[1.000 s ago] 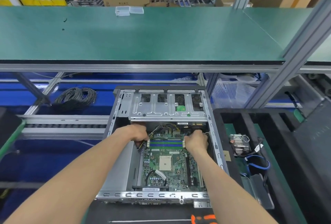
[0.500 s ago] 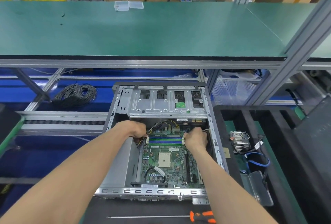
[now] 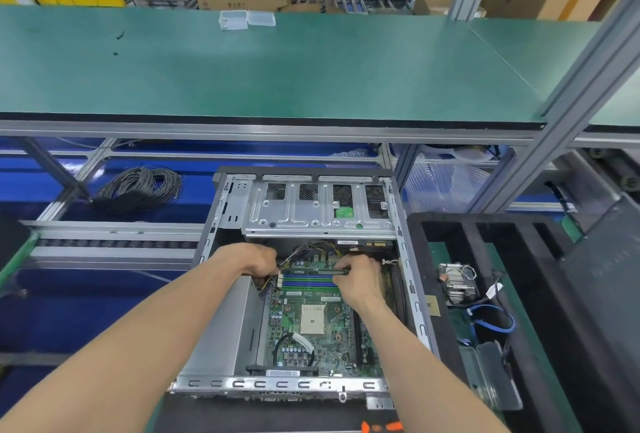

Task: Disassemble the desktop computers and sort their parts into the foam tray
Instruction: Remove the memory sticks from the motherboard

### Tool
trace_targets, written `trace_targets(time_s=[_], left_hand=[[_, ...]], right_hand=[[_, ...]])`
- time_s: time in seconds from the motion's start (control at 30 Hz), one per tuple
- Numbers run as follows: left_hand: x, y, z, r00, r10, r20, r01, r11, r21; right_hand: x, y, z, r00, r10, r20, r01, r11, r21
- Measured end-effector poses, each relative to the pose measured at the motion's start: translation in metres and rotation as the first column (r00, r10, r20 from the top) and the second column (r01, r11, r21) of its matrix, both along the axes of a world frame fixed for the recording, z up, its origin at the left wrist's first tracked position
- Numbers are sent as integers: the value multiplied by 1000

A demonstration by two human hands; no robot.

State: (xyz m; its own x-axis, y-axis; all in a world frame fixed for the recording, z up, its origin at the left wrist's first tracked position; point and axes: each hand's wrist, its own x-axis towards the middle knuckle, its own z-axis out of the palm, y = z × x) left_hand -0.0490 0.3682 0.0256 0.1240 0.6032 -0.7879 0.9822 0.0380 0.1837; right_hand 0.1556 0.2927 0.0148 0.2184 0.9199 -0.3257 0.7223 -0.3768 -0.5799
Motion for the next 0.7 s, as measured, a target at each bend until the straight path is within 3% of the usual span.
trace_targets(time_s=[0.2, 0.43, 0.7], left_hand=[[2, -2, 5, 1000, -18, -5, 18, 1000, -5], [4, -10, 25, 972, -184, -144, 203, 969, 137], [4, -21, 47, 982, -190, -14, 189, 960, 208]], right_hand=[[0, 1, 0, 1000, -2, 28, 1, 999, 46], [2, -1, 1, 999, -3, -34, 6, 997, 79], [6, -12, 18, 997, -9, -74, 16, 994, 107]])
